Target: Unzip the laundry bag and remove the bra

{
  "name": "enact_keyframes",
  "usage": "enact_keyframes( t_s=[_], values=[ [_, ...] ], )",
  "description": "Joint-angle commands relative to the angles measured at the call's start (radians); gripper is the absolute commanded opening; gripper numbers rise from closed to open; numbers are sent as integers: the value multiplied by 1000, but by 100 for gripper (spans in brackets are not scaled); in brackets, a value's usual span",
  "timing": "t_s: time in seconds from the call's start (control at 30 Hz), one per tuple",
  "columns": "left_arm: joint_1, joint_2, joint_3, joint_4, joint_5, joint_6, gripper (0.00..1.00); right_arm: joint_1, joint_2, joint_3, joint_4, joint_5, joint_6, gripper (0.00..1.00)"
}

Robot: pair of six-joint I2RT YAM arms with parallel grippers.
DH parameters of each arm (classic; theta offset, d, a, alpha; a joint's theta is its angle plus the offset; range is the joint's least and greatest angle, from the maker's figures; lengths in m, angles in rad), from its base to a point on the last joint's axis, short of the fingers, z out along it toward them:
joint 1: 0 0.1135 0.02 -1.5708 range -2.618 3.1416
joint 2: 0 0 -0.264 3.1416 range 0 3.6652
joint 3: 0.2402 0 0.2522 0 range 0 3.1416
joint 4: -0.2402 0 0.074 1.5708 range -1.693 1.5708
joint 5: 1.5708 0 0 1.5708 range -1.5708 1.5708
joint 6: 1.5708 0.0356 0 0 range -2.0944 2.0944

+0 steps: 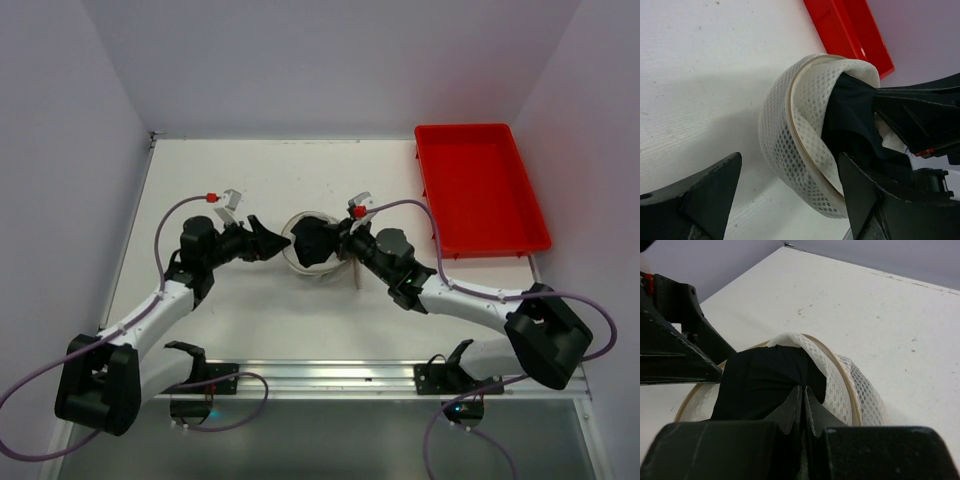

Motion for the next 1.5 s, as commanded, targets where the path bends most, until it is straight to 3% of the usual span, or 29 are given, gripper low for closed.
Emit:
enact_keyframes(
  t_s=[0.0,0.2,0.37,0.5,0.57,0.6,0.7,0.77,0.8,0.83,0.87,1.0,1.13,1.27,1.4,1.47],
  values=[
    [5,-34,-8,-21,1,15,82,-3,16,15,79,55,34,0],
    [2,15,-28,55,53,-4,82,-3,46,33,81,35,55,0],
    [0,73,-11,31,-4,22,82,-3,43,44,81,1,61,0],
    [0,107,-14,42,-5,21,77,-5,62,68,55,-31,72,0],
    [0,108,-23,51,-13,30,64,-5,88,70,29,-43,78,0],
    [0,108,-28,57,-22,32,47,-5,95,64,27,-35,86,0],
    [0,119,-52,109,5,18,23,-8,115,48,-3,-28,84,0],
    [0,122,-99,208,19,-22,12,-8,112,39,-17,-31,83,0],
    [0,122,-118,245,24,-39,1,-8,120,39,-17,-41,81,0],
    [0,122,-135,276,27,-51,0,-8,131,50,-23,-52,80,0],
    [-1,121,-149,293,16,-68,0,-8,153,61,-48,-77,80,2],
    [-5,108,-132,233,-27,-37,0,-8,210,123,-129,-75,80,27],
    [-12,116,-156,272,-31,-57,0,-6,230,202,-298,-43,90,36],
    [-12,160,-178,329,-22,-79,0,-3,162,191,-365,-41,106,49],
    [-14,173,-184,345,-14,-82,0,40,157,254,-454,-3,117,56],
    [-15,168,-190,344,-22,-80,0,69,189,283,-493,33,117,66]
  ],
)
